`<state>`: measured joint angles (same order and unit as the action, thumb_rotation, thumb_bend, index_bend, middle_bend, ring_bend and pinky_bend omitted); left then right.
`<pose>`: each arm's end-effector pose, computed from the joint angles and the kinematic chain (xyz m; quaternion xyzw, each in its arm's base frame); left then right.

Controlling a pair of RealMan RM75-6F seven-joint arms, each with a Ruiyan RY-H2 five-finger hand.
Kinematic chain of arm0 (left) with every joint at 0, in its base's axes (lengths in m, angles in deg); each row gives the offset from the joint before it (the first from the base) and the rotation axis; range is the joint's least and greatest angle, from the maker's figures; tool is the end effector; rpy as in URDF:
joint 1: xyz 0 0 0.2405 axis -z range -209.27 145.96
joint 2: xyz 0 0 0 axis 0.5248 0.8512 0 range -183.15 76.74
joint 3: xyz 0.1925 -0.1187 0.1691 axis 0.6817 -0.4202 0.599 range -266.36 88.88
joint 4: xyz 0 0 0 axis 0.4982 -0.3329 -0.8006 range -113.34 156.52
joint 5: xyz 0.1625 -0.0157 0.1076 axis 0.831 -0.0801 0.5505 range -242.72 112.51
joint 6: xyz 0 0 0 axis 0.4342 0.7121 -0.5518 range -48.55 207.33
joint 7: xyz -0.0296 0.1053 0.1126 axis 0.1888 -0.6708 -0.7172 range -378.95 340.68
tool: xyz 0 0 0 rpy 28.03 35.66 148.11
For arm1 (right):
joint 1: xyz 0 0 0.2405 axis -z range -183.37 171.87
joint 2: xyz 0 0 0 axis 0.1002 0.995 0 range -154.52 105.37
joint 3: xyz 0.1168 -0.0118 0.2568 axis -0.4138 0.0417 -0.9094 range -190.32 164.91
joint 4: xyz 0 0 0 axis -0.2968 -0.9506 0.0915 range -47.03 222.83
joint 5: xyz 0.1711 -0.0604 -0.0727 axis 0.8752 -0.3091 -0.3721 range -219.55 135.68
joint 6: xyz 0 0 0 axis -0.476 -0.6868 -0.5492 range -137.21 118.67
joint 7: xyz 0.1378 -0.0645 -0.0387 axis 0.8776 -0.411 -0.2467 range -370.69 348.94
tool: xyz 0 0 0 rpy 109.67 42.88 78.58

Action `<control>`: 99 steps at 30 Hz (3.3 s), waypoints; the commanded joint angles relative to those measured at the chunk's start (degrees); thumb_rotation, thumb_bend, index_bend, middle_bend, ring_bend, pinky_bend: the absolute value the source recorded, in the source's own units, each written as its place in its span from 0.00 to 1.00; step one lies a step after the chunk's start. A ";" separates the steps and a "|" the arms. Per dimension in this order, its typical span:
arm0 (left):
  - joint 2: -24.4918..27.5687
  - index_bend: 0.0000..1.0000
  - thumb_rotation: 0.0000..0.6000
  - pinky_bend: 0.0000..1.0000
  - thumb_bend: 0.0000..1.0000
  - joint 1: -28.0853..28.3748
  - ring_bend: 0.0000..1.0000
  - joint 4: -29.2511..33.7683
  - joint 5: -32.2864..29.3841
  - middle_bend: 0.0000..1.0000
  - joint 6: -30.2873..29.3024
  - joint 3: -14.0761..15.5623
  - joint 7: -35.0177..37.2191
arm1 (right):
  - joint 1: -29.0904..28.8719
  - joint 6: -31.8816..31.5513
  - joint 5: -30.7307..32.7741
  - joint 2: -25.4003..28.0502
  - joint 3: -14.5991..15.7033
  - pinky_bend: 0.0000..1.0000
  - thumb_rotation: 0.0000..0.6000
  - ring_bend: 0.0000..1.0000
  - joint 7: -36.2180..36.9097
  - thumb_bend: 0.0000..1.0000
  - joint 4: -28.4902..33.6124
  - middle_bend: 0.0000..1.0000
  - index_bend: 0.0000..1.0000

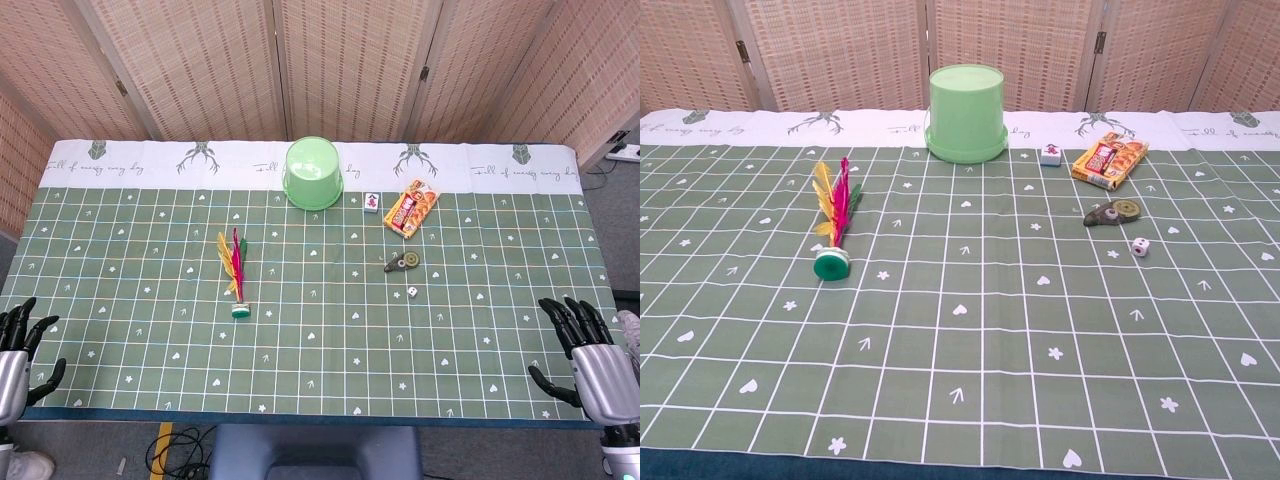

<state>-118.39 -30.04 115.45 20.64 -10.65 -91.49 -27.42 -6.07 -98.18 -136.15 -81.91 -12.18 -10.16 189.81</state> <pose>-0.3290 0.1750 0.1877 -0.5838 -0.3520 -0.3645 0.6344 -0.2972 -0.1564 0.2020 0.6066 -0.3972 0.4126 0.5514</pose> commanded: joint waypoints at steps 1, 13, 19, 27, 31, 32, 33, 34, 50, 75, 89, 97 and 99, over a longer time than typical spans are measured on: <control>0.09 0.23 1.00 0.09 0.39 -0.03 0.03 0.16 -0.18 0.02 0.38 0.12 -0.12 | 0.03 -0.10 -0.08 -0.09 0.00 0.00 1.00 0.01 0.11 0.16 -0.11 0.12 0.00; 0.28 0.23 1.00 0.09 0.39 -0.08 0.03 0.59 -0.62 0.02 0.95 0.25 -0.10 | -0.60 0.19 0.68 -0.91 -0.97 0.03 1.00 0.05 0.48 0.17 -0.91 0.14 0.00; 0.28 0.23 1.00 0.09 0.39 -0.05 0.02 0.24 -0.95 0.02 1.30 0.22 0.50 | -4.03 3.98 4.75 -2.71 -4.31 0.20 1.00 0.22 -0.04 0.20 -2.01 0.23 0.04; 0.39 0.24 1.00 0.09 0.39 -0.43 0.03 0.04 -1.21 0.02 1.27 0.46 0.79 | -11.88 14.54 10.89 -7.22 -8.22 0.76 1.00 0.71 -3.86 0.21 -4.43 0.60 0.12; 0.53 0.24 1.00 0.09 0.39 -0.59 0.02 0.10 -1.34 0.02 1.19 0.49 0.85 | -16.22 20.93 14.75 -9.52 -9.50 0.89 1.00 0.82 -8.21 0.21 -5.11 0.72 0.12; 0.53 0.24 1.00 0.09 0.39 -0.60 0.02 0.10 -1.36 0.02 1.24 0.51 0.87 | -17.22 22.53 15.85 -10.07 -9.74 0.92 1.00 0.85 -8.98 0.21 -5.35 0.76 0.12; 0.52 0.23 1.00 0.09 0.39 -0.61 0.02 0.10 -1.41 0.02 1.32 0.54 0.82 | -18.56 24.37 17.19 -10.89 -10.14 0.94 1.00 0.88 -10.12 0.21 -5.82 0.79 0.13; 0.49 0.23 1.00 0.09 0.39 -0.61 0.03 0.09 -1.45 0.02 1.37 0.57 0.77 | -19.51 25.51 18.15 -11.64 -10.45 0.95 1.00 0.89 -11.04 0.21 -6.37 0.80 0.13; 0.18 0.22 1.00 0.09 0.39 -0.85 0.03 -0.27 -2.35 0.02 1.73 0.50 0.59 | -32.17 38.23 34.21 -23.83 -12.41 1.00 1.00 0.99 -23.72 0.21 -18.02 0.91 0.33; 0.58 0.20 1.00 0.09 0.39 -1.41 0.03 -1.01 -3.08 0.02 1.65 0.35 1.40 | -38.96 40.85 40.27 -31.46 -10.43 1.00 1.00 0.99 -27.16 0.22 -27.28 0.92 0.45; 0.76 0.20 1.00 0.09 0.39 -1.72 0.03 -1.38 -3.29 0.02 1.70 0.40 2.25 | -40.53 40.84 41.43 -33.08 -9.67 1.00 1.00 1.00 -27.96 0.22 -28.88 0.93 0.52; 0.67 0.20 1.00 0.09 0.39 -1.62 0.02 -1.52 -3.21 0.02 2.05 0.48 2.38 | -40.89 40.72 42.09 -33.18 -9.15 1.00 1.00 1.00 -28.42 0.24 -29.28 0.93 0.57; 0.63 0.20 1.00 0.09 0.39 -1.64 0.02 -1.56 -3.21 0.02 2.02 0.47 2.39 | -40.94 40.61 42.22 -33.08 -9.12 1.00 1.00 1.00 -28.49 0.26 -29.25 0.93 0.59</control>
<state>-117.76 -31.68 113.88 17.42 -8.63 -91.02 -25.02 -47.01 -57.56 -93.94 -115.00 -21.31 -38.64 160.56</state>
